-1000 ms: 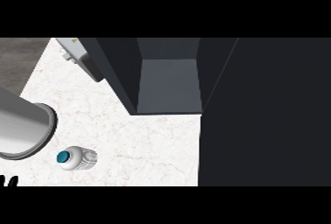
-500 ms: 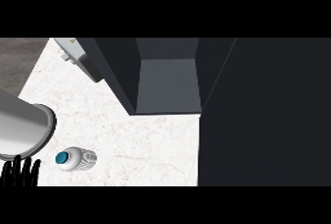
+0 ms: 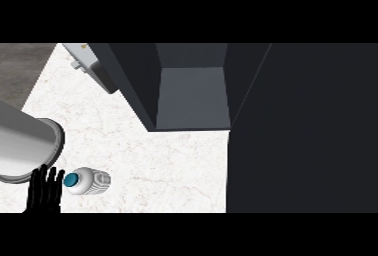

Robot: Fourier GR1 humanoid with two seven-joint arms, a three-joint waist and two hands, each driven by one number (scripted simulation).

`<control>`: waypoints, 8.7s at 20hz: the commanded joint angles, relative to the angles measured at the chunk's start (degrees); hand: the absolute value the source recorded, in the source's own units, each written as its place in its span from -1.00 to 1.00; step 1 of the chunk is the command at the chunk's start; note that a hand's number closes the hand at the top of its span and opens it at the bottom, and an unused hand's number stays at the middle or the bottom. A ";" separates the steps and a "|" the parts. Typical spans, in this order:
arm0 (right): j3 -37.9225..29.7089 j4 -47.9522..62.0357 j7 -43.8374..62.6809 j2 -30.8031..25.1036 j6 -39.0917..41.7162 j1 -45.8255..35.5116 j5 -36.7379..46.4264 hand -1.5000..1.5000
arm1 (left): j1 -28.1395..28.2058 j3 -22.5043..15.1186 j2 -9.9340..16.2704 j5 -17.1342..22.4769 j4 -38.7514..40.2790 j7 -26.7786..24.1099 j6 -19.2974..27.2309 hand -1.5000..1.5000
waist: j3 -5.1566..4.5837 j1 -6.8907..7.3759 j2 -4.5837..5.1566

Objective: Pick up the bottled water, place it into the cabinet and close the cabinet

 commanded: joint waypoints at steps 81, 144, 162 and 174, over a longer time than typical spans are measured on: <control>-12.78 1.38 -3.23 3.37 7.62 -3.18 -5.96 -1.00 | -46.21 -44.92 -3.54 5.02 -8.29 17.19 51.79 1.00 | 0.11 0.03 0.14; -18.03 0.42 2.75 1.95 9.83 -8.36 -12.84 -1.00 | -85.62 -22.08 -3.39 12.86 58.76 -5.56 33.41 -1.00 | 0.00 -0.38 0.73; -14.84 -2.60 6.43 2.34 9.13 -7.47 -11.33 -1.00 | -62.90 -38.30 -3.52 14.42 22.73 5.68 37.93 -1.00 | 0.06 1.86 -0.52; -10.90 -5.32 10.80 0.43 8.41 -8.39 -10.78 -1.00 | -38.01 -47.29 3.64 10.69 -7.18 10.21 39.67 -1.00 | 0.05 1.72 -0.35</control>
